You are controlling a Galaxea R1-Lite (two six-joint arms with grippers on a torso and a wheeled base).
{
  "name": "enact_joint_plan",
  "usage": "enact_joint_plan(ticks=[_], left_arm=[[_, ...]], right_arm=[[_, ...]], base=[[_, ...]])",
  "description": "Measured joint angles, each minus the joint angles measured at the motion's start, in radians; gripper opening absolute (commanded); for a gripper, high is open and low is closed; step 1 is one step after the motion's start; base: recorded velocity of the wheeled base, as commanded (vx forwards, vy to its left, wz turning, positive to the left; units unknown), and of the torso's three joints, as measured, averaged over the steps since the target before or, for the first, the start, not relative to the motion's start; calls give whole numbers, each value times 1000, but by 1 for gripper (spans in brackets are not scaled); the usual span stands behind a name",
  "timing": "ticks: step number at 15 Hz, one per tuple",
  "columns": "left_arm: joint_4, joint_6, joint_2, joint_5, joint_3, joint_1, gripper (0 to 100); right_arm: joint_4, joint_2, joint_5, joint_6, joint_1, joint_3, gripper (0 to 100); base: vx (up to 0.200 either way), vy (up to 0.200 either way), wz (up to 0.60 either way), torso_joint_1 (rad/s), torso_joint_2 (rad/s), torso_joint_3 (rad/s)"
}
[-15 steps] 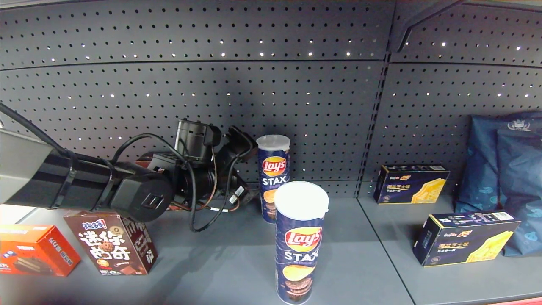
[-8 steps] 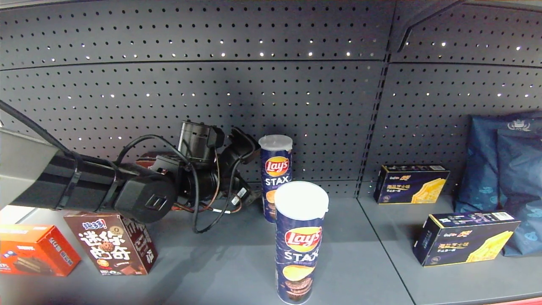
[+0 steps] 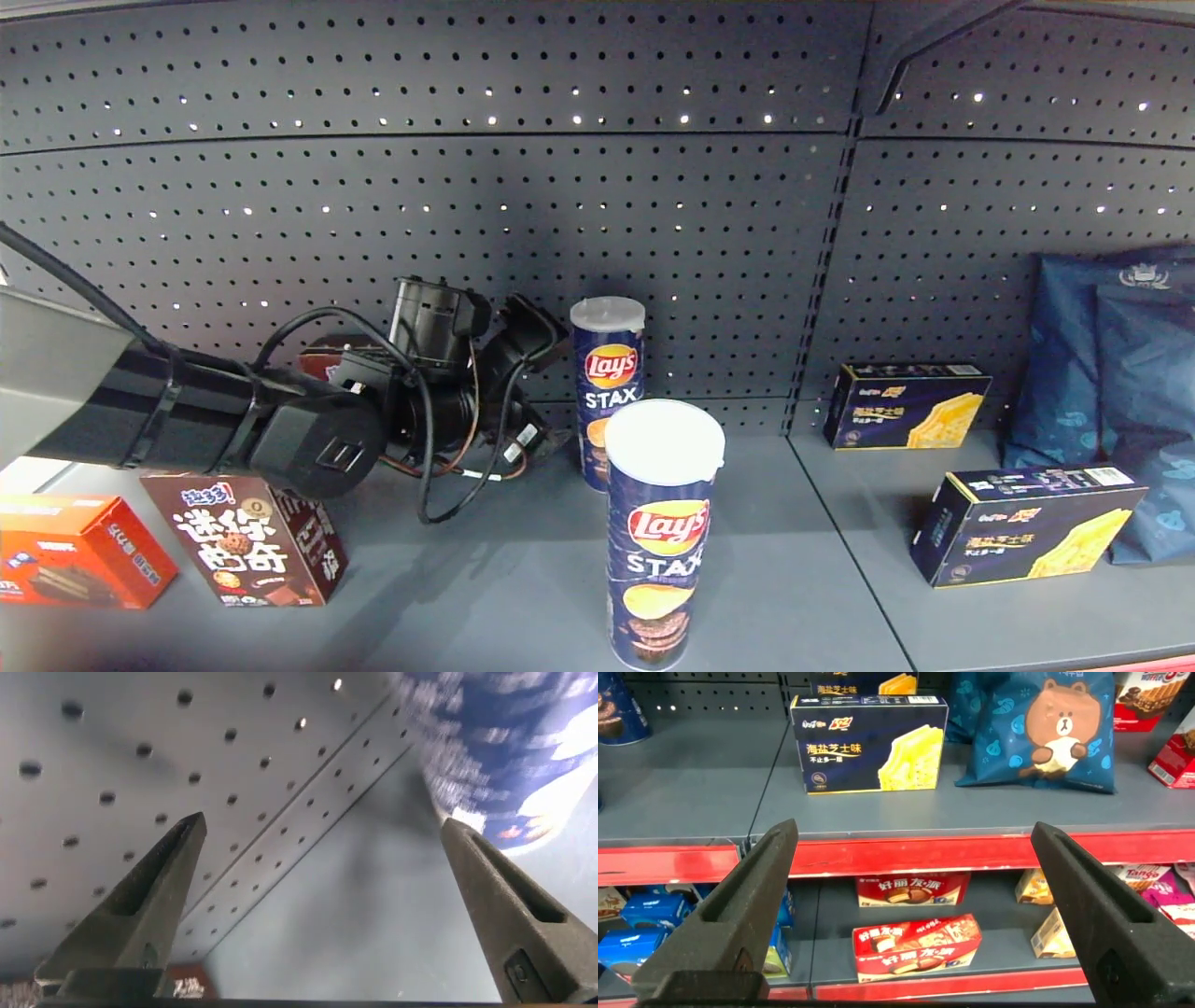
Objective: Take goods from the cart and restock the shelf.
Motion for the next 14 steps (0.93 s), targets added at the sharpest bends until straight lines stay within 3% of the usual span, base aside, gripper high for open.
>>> enact_joint_plan(ticks=[7, 14], left_arm=[[9, -1, -174, -1, 37, 57, 100], [7, -49, -378, -1, 175, 95, 100]], right_arm=[[-12, 39, 61, -6, 7, -27, 100], [-151, 422, 359, -138, 19, -157, 100]], base=[[0, 0, 0, 0, 0, 0], [0, 0, 0, 0, 0, 0]])
